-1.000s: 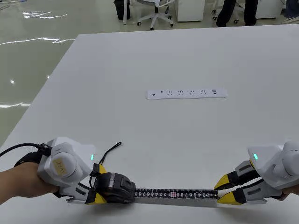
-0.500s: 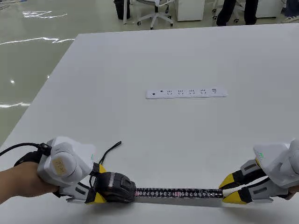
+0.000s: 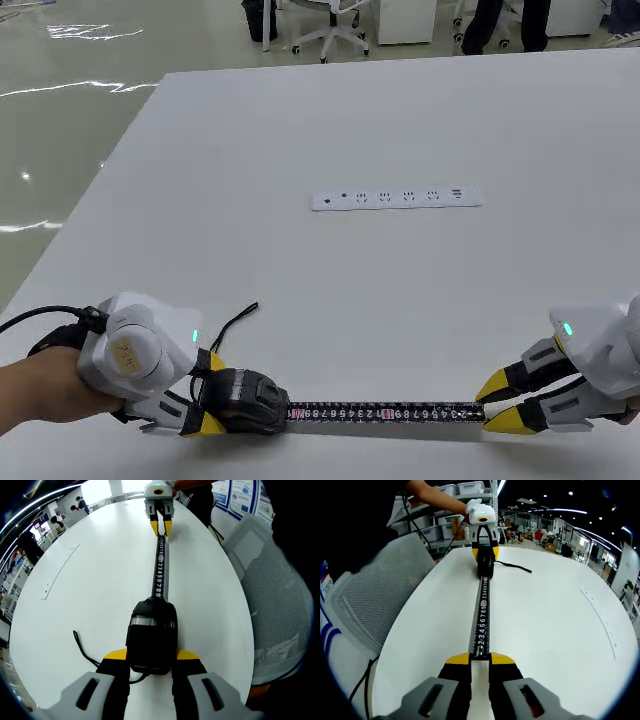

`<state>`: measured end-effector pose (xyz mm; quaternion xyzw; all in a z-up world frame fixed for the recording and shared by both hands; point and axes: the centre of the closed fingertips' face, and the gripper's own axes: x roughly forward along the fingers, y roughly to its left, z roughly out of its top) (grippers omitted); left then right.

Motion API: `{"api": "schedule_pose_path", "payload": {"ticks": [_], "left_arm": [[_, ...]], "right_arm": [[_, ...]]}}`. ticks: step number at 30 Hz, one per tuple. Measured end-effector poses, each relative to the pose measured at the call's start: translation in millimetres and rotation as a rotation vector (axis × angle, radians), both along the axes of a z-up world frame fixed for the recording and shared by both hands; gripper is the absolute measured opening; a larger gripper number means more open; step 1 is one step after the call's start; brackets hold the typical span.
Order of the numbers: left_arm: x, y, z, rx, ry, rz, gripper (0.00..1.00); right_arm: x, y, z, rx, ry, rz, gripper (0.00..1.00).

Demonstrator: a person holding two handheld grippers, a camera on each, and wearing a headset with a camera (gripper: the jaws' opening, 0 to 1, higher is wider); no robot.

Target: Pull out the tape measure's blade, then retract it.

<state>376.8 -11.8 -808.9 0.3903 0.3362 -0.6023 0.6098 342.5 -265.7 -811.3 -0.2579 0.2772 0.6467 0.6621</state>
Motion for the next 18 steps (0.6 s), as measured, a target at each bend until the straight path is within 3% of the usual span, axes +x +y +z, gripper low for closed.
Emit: {"api": "schedule_pose_path", "payload": {"ticks": [18], "left_arm": [[0.5, 0.9, 0.0, 0.003, 0.003, 0.000, 0.27]], "right_arm": [[-1.9, -9.7, 2.8, -0.008, 0.005, -0.011, 0.11]]}}
